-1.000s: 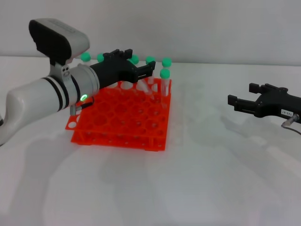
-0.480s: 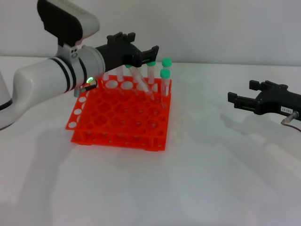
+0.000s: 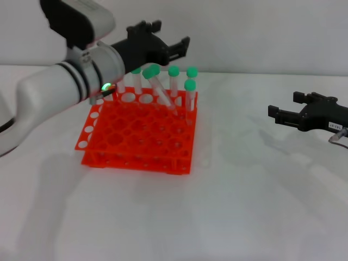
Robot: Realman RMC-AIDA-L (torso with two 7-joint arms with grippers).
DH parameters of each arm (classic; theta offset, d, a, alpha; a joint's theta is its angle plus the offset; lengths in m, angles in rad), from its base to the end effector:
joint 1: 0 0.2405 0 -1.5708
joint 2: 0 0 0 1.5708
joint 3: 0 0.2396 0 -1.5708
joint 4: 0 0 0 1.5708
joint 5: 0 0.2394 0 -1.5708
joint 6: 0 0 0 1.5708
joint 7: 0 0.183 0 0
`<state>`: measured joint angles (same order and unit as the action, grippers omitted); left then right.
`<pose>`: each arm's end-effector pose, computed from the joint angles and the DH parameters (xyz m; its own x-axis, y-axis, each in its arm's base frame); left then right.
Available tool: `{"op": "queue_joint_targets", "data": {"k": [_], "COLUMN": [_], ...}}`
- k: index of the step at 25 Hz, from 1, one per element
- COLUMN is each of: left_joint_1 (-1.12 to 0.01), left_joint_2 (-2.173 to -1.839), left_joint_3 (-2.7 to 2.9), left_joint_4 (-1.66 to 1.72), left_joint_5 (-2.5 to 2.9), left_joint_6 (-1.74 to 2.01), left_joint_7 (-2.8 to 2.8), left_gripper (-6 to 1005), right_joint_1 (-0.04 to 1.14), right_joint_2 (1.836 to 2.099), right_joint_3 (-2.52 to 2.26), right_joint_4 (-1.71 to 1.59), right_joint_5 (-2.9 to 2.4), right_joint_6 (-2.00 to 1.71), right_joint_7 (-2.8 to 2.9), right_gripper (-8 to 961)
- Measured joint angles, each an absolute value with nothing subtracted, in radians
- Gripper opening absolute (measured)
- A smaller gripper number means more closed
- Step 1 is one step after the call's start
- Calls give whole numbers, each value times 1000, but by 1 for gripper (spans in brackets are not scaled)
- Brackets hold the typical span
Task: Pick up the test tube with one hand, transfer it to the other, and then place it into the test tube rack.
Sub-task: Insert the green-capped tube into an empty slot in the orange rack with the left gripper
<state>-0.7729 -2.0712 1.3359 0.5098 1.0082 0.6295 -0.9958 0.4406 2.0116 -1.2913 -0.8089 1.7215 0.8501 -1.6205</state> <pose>-0.1567 0.5074 -0.0521 0.8276 0.0757 0.5562 0.4739 -0.6253 -0.6200 0.2373 0.4454 -0.0110 0.7507 -0.3095 -0.5837 -0.6209 -0.6322 -0.4634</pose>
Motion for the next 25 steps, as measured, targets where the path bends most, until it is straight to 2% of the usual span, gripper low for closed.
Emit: {"op": "queue_joint_targets", "data": {"k": [10,25], "left_joint_1": [-527,-435], "left_joint_2": [-2082,-2083], "left_joint_3": [1343,1344], "left_joint_4": [712,617], "left_joint_5": [959,877], "left_joint_6": [743,837], "left_joint_7": [-1040,-1163], "left_gripper": [818,818], "right_joint_1": [447,454], "right_joint_2": [2008,2010], "right_joint_3": [-1286,-1287], "right_joint_4": [-791,-790], "right_joint_5": [1722,1718], "right_joint_6": [849,848], "right_joint_7": [-1631,-1632], "right_gripper": [855,855]}}
